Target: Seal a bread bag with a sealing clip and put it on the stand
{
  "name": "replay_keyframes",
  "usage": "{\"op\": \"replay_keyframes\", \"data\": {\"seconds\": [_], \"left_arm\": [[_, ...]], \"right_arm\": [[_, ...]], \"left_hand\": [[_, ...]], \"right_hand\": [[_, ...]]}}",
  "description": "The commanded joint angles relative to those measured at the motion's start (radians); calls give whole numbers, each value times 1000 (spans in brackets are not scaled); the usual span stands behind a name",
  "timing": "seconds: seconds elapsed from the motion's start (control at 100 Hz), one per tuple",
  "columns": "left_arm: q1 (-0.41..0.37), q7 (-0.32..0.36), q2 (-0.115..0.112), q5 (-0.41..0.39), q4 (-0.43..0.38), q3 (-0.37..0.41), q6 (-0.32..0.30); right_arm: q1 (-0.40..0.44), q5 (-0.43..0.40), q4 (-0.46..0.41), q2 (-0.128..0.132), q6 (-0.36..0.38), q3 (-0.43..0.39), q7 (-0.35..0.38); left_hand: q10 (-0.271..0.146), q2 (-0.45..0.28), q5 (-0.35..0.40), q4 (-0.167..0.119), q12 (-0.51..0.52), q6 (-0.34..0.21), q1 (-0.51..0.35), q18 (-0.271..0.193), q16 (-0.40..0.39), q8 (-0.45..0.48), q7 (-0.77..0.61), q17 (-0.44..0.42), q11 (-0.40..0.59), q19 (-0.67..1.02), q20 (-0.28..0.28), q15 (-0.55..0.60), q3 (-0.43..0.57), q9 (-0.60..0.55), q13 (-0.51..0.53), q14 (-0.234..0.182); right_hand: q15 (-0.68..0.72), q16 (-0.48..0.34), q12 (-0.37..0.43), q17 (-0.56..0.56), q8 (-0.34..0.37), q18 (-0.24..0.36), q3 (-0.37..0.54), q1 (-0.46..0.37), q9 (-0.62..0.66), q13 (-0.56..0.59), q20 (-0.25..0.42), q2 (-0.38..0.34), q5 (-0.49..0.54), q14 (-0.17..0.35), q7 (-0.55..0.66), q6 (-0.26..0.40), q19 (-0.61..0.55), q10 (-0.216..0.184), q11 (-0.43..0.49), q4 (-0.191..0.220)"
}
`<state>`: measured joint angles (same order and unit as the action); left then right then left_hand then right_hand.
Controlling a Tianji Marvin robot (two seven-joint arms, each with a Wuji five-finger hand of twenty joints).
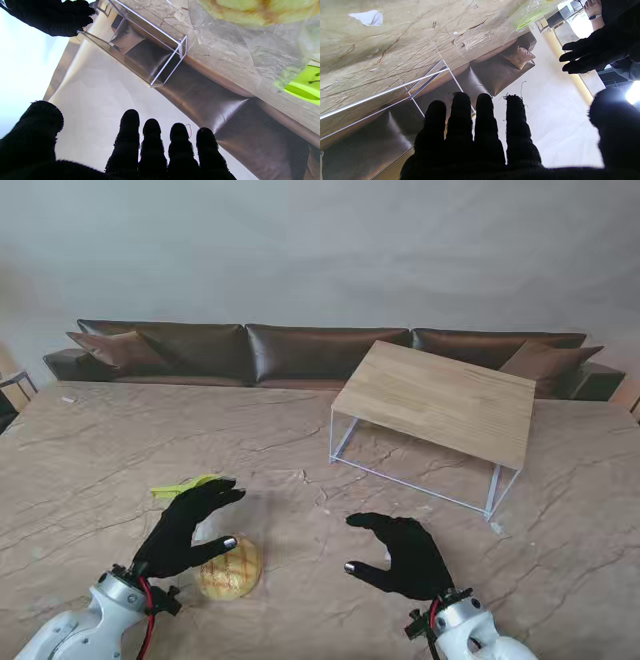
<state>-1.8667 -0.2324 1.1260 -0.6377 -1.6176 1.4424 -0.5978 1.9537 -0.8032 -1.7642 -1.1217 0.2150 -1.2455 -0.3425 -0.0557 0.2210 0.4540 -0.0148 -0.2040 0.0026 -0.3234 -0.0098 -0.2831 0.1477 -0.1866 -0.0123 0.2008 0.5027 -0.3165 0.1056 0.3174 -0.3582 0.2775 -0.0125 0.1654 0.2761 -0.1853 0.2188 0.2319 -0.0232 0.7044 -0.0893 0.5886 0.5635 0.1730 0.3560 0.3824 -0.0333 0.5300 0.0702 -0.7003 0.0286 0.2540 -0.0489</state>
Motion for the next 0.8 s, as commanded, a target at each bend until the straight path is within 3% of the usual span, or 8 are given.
{"op": "replay_keyframes", "data": {"seconds": [0.0,0.32,0.38,0.52,0.61,0.68,0.79], "left_arm": [[-14,-8,4,-6,-1,-2,8],[-35,-10,4,-11,-5,6,17],[-49,-7,2,-25,-17,22,16],[-86,23,-6,-49,-49,71,-4],[-113,35,-17,-131,-80,105,1],[-123,37,-26,-190,-87,120,2],[-115,71,-41,-243,-66,123,-4]], "right_arm": [[-6,1,-6,-3,7,6,-4],[16,-16,-16,-3,13,-3,-25],[20,-21,-21,-3,10,-7,-25],[7,-13,-19,-4,5,1,-24],[-7,-10,-12,-4,5,13,-19],[-15,-6,-7,-4,7,20,-19],[-20,-8,-4,-4,5,25,-19]], "left_hand": [[6,-31,18,0,9,7,-2,-22,5,1,18,-6,-3,28,12,10,-29,-7,21,-2],[7,-17,22,-6,10,3,-23,-20,6,2,17,0,-4,52,12,12,-21,-13,29,2],[10,19,26,-6,6,-1,-22,-18,3,10,5,12,1,76,11,17,61,-22,40,6],[31,168,50,51,-9,-14,-39,45,-59,44,-57,103,24,252,-84,83,299,-67,145,66],[33,297,46,93,-20,-20,-55,92,-134,67,-98,161,42,362,-166,142,434,-81,226,92],[30,372,29,119,-23,-19,-54,108,-170,69,-100,195,46,404,-197,165,497,-82,260,98],[22,435,-42,155,-14,-38,-28,163,-274,29,-25,222,30,540,-320,238,524,-16,312,130]], "right_hand": [[-6,-9,-3,-12,-11,30,-21,-4,-24,-12,-9,-16,-15,33,2,10,11,-4,8,18],[-2,-11,-3,-7,-12,31,-21,-3,-20,-7,-12,-15,-12,35,3,11,4,-6,9,18],[-2,-11,-2,-6,-12,30,-21,-3,-18,-6,-12,-15,-10,33,4,11,3,-5,8,18],[0,-10,-1,-6,-13,27,-21,-4,-14,-3,-13,-15,-9,32,3,11,0,-5,7,18],[0,-10,-1,-3,-12,27,-21,-5,-13,-2,-13,-16,-11,33,3,14,-2,-4,6,18],[0,-9,-2,-2,-12,25,-21,-5,-13,-1,-13,-16,-10,32,4,15,-4,-5,7,18],[2,-8,-3,2,-11,19,-22,-5,-10,4,-11,-18,-10,28,5,14,-9,-4,10,18]]}}
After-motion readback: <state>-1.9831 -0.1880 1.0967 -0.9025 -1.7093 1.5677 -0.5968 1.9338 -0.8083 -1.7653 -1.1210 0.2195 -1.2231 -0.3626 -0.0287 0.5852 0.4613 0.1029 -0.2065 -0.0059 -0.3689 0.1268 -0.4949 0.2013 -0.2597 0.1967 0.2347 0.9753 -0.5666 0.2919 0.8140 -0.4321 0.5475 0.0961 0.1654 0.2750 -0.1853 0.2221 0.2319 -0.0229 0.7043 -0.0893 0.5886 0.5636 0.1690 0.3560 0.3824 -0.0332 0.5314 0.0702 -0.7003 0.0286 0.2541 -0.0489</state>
